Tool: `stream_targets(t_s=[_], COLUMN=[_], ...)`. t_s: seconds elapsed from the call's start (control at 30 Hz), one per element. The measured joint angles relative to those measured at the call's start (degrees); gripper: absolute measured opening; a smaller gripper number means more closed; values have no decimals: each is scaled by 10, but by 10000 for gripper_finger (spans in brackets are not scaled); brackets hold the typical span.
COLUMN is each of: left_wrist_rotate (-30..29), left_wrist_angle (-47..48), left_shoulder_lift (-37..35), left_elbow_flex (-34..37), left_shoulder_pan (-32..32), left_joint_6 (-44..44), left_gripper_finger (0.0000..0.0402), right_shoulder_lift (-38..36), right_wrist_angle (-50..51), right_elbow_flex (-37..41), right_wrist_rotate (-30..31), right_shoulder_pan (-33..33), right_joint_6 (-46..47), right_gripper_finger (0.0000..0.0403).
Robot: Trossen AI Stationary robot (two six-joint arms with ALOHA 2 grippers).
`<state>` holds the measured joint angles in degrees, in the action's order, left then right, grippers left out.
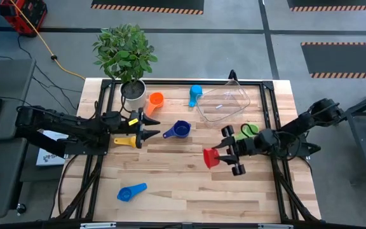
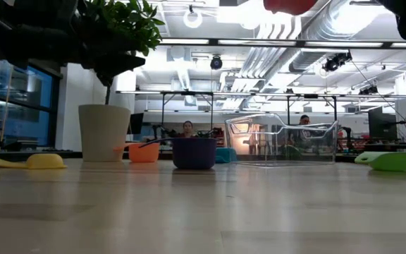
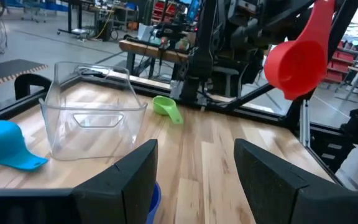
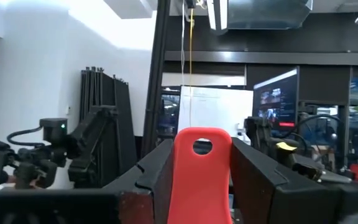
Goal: Nest measuring cups in basket
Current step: Move the red measuring cup to the left side of the table
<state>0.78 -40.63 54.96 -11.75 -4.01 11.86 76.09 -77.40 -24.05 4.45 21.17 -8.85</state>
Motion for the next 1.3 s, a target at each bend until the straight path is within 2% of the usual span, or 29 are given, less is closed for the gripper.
stream_targets(t_s=[1.03, 1.13, 1.3], left_wrist_rotate=[-2, -1, -2], left_wrist_angle=[1, -13, -61], left_shoulder_lift=[0, 1, 45], left_elbow_flex=[0, 0, -13], left_shoulder_pan=[0, 0, 34], left_joint_6=[6, 40, 35], left_gripper_finger=[202, 202, 202], right_shoulder_lift=[0, 0, 0], right_wrist_angle=[30, 31, 31], right_elbow_flex=[0, 0, 0], right_wrist_rotate=[-10, -9, -9], right_shoulder_pan=[-17, -17, -28], right_joint_6=[26, 25, 25], right_gripper_finger=[126, 126, 126])
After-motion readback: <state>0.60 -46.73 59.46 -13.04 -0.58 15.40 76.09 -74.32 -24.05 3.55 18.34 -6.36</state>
